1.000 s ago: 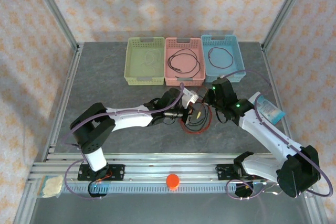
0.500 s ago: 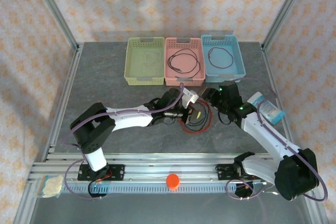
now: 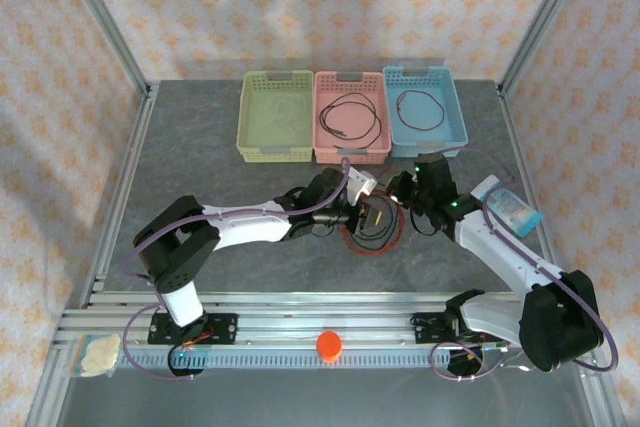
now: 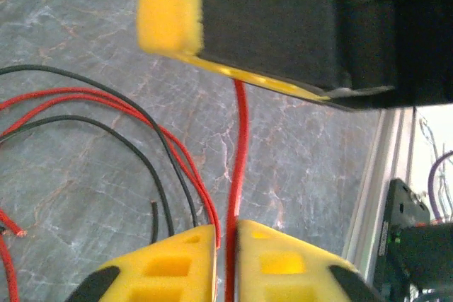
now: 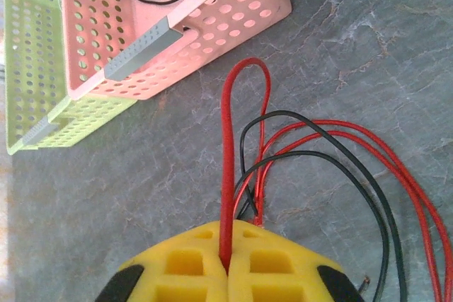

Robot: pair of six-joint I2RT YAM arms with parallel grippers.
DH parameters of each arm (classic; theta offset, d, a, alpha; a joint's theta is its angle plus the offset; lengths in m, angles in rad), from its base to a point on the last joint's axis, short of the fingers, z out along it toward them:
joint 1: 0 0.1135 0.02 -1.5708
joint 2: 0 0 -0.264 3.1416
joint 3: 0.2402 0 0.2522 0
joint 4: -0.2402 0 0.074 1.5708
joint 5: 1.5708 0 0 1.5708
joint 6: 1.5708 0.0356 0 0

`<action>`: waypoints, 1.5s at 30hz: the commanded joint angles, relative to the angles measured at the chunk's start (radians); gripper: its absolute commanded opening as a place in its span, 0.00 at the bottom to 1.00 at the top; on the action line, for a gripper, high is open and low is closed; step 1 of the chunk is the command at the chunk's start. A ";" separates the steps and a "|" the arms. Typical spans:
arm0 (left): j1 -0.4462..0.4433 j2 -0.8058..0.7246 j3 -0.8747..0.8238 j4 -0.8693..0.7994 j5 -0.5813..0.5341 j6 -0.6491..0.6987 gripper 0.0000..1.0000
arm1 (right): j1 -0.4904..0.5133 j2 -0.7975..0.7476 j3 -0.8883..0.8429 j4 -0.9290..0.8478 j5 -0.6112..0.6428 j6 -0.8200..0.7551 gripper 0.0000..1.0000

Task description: Untangle the cables

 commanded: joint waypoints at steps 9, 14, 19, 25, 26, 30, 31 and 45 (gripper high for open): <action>0.083 -0.068 -0.049 -0.013 -0.321 -0.076 0.74 | -0.003 -0.059 0.043 -0.067 0.053 -0.152 0.00; 0.084 -0.021 0.050 -0.141 -0.417 -0.020 0.91 | -0.003 -0.097 0.051 -0.058 0.022 -0.174 0.00; 0.084 0.033 0.104 -0.162 -0.447 0.004 0.94 | -0.003 -0.144 0.067 -0.030 -0.027 -0.196 0.00; 0.084 0.140 0.188 -0.199 -0.460 0.001 0.94 | -0.002 -0.181 0.135 -0.052 -0.079 -0.244 0.00; 0.084 0.152 0.195 -0.202 -0.462 0.001 0.94 | -0.001 -0.190 0.149 -0.060 -0.081 -0.254 0.00; 0.083 0.163 0.190 -0.193 -0.457 -0.013 0.93 | -0.002 -0.219 0.205 -0.083 -0.091 -0.288 0.00; 0.083 0.163 0.187 -0.190 -0.454 -0.016 0.94 | -0.003 -0.223 0.223 -0.087 -0.098 -0.295 0.00; 0.076 0.193 0.133 -0.165 -0.458 -0.039 0.94 | -0.002 -0.228 0.441 -0.209 -0.047 -0.411 0.00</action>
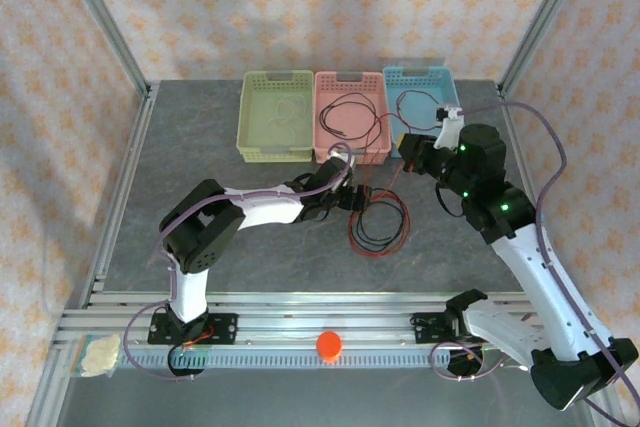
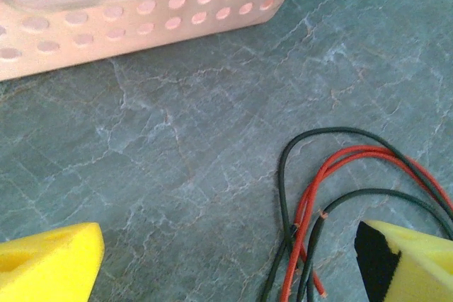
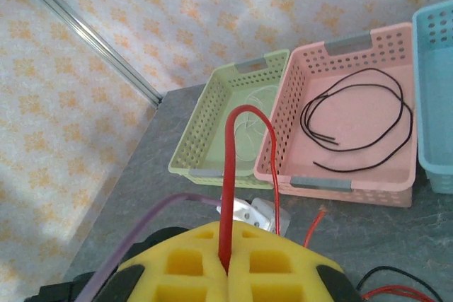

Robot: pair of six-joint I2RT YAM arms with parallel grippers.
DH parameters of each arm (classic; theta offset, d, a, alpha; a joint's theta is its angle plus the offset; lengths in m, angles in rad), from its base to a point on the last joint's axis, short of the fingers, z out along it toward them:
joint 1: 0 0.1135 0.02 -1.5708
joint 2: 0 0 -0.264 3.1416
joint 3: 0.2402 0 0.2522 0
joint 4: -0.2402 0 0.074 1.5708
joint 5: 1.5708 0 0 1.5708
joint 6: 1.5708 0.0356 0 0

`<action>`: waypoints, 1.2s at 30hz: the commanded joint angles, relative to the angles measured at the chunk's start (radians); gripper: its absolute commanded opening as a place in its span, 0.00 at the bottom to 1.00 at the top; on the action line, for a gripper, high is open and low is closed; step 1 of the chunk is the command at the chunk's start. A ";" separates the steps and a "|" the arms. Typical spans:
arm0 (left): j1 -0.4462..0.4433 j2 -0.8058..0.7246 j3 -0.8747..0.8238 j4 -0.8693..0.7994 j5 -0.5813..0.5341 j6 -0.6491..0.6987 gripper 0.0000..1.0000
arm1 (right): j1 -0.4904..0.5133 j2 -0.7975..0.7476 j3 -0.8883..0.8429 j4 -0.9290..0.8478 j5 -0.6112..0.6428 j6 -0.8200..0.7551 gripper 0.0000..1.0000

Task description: Untangle the cables

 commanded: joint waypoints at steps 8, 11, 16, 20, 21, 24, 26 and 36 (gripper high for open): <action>-0.008 -0.074 -0.090 0.038 -0.052 -0.033 0.93 | -0.003 -0.010 0.133 -0.107 0.200 -0.096 0.00; -0.008 -0.150 -0.139 0.074 -0.051 -0.035 0.94 | -0.002 0.011 0.154 -0.124 0.314 -0.084 0.00; -0.008 -0.255 -0.149 0.094 -0.043 -0.013 0.94 | -0.002 0.093 0.180 -0.099 0.424 -0.069 0.00; -0.002 -0.281 -0.089 0.076 -0.037 0.006 0.93 | -0.007 0.193 0.233 -0.056 0.470 -0.096 0.00; 0.003 -0.279 -0.067 0.070 -0.030 0.009 0.93 | -0.012 0.228 0.254 -0.045 0.480 -0.105 0.00; 0.013 -0.259 -0.007 0.069 -0.008 0.012 0.93 | -0.053 0.328 0.314 -0.024 0.463 -0.113 0.00; 0.020 -0.236 0.035 0.069 0.003 0.012 0.93 | -0.089 0.383 0.346 -0.001 0.427 -0.111 0.00; 0.065 -0.109 0.235 0.054 0.060 0.003 0.92 | -0.242 0.675 0.546 0.064 0.257 -0.123 0.00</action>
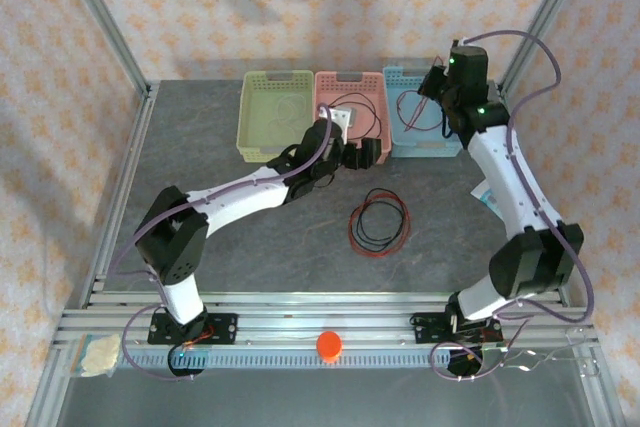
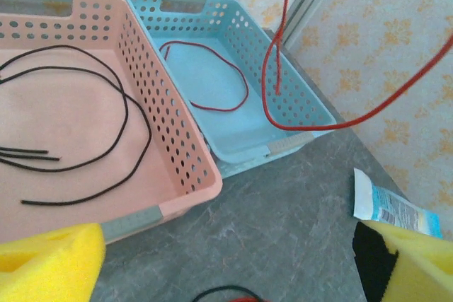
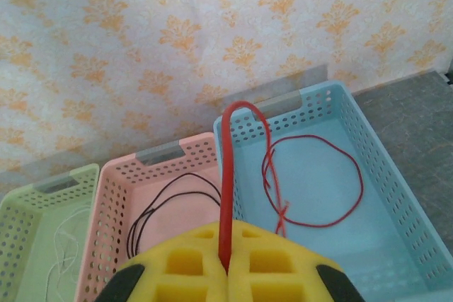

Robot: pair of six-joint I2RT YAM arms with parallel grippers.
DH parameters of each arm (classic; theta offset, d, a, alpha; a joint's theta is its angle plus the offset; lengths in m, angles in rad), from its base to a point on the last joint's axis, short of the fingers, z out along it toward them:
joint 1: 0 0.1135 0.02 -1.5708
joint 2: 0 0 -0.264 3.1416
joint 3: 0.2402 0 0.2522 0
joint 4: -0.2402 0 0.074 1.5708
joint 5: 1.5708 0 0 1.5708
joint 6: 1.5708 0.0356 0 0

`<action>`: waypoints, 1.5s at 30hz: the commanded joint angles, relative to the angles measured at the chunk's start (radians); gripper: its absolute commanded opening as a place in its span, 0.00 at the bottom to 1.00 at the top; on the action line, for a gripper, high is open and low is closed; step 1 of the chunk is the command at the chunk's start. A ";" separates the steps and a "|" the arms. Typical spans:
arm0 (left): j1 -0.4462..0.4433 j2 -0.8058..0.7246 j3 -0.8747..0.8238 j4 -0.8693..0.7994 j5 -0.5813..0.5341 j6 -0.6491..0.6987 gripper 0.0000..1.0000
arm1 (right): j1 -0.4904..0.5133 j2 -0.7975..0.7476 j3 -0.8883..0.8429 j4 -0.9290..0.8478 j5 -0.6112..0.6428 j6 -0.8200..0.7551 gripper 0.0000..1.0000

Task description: Untangle the cables

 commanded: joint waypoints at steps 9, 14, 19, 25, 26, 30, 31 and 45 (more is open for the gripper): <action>0.028 0.113 0.178 -0.039 0.051 0.028 0.92 | -0.088 0.312 0.266 0.032 -0.171 -0.035 0.00; 0.029 0.123 0.190 -0.036 0.051 0.033 0.93 | -0.089 0.444 0.377 0.023 -0.216 -0.022 0.00; 0.028 0.165 0.214 -0.055 0.071 0.043 0.93 | -0.091 0.556 0.463 0.007 -0.224 -0.020 0.00; 0.029 0.212 0.263 -0.092 0.076 0.059 0.94 | -0.120 0.651 0.506 0.000 -0.310 -0.020 0.00; 0.029 0.222 0.275 -0.096 0.079 0.060 0.94 | -0.132 0.666 0.507 0.001 -0.327 -0.014 0.00; 0.029 0.265 0.326 -0.123 0.099 0.059 0.94 | -0.168 0.715 0.511 -0.012 -0.344 -0.002 0.00; 0.029 0.273 0.332 -0.126 0.108 0.056 0.94 | -0.178 0.729 0.517 -0.022 -0.344 -0.001 0.00; 0.024 0.319 0.376 -0.188 0.123 0.059 0.95 | -0.212 0.706 0.455 -0.064 -0.216 0.013 0.44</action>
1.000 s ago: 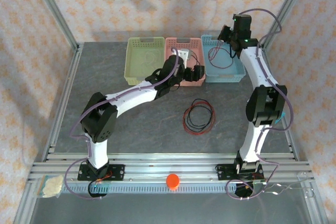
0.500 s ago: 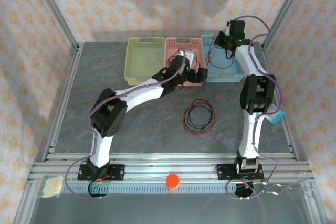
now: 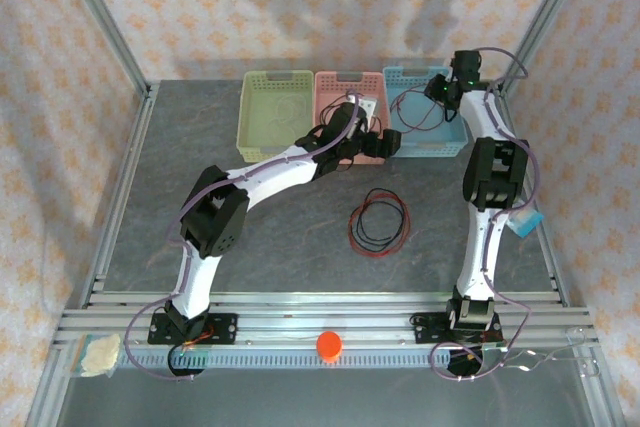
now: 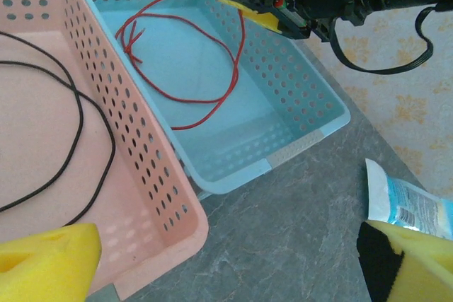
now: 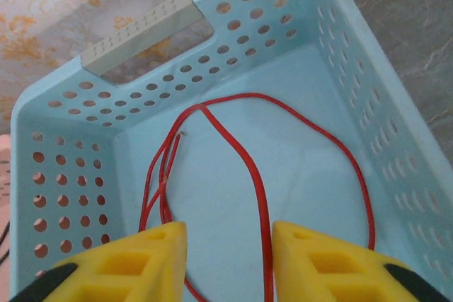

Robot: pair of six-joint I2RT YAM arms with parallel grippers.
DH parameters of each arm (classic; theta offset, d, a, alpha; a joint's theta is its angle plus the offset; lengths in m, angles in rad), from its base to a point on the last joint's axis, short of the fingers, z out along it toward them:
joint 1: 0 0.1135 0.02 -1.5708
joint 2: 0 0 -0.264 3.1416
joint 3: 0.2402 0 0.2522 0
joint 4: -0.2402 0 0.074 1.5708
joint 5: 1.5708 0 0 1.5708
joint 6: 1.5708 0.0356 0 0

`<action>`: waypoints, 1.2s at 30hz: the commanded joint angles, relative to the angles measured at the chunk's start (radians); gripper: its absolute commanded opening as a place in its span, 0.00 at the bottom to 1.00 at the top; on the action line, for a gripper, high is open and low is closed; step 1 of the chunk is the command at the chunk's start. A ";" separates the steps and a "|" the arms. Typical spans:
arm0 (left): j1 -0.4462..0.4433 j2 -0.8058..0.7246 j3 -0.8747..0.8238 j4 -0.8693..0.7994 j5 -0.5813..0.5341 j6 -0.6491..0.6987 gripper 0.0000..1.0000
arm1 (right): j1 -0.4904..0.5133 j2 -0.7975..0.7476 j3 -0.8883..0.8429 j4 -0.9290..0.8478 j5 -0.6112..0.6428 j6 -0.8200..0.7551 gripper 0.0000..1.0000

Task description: Untangle the cables

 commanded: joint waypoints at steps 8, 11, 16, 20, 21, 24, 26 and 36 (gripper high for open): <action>-0.018 -0.050 -0.049 -0.040 -0.045 0.030 0.95 | 0.034 -0.207 -0.121 -0.041 0.309 -0.014 0.74; -0.033 -0.097 -0.108 -0.030 -0.066 0.032 0.95 | 0.073 -0.267 -0.169 -0.063 0.424 -0.024 0.74; -0.056 -0.213 -0.265 0.024 -0.103 0.003 0.95 | 0.134 -0.488 -0.459 0.080 0.412 0.024 0.71; -0.065 -0.307 -0.426 0.090 -0.109 -0.043 0.95 | 0.170 -0.668 -0.677 0.159 0.382 0.076 0.69; -0.067 -0.327 -0.461 0.105 -0.115 -0.053 0.94 | 0.178 -0.703 -0.718 0.167 0.385 0.084 0.68; -0.073 -0.379 -0.570 0.155 -0.121 -0.084 0.95 | 0.230 -0.810 -0.845 0.174 0.393 0.127 0.65; -0.079 -0.393 -0.618 0.168 -0.126 -0.102 0.95 | 0.282 -0.875 -0.932 0.173 0.398 0.141 0.64; -0.130 -0.387 -0.749 0.225 -0.126 -0.185 0.90 | 0.446 -1.013 -1.163 -0.013 0.393 0.250 0.53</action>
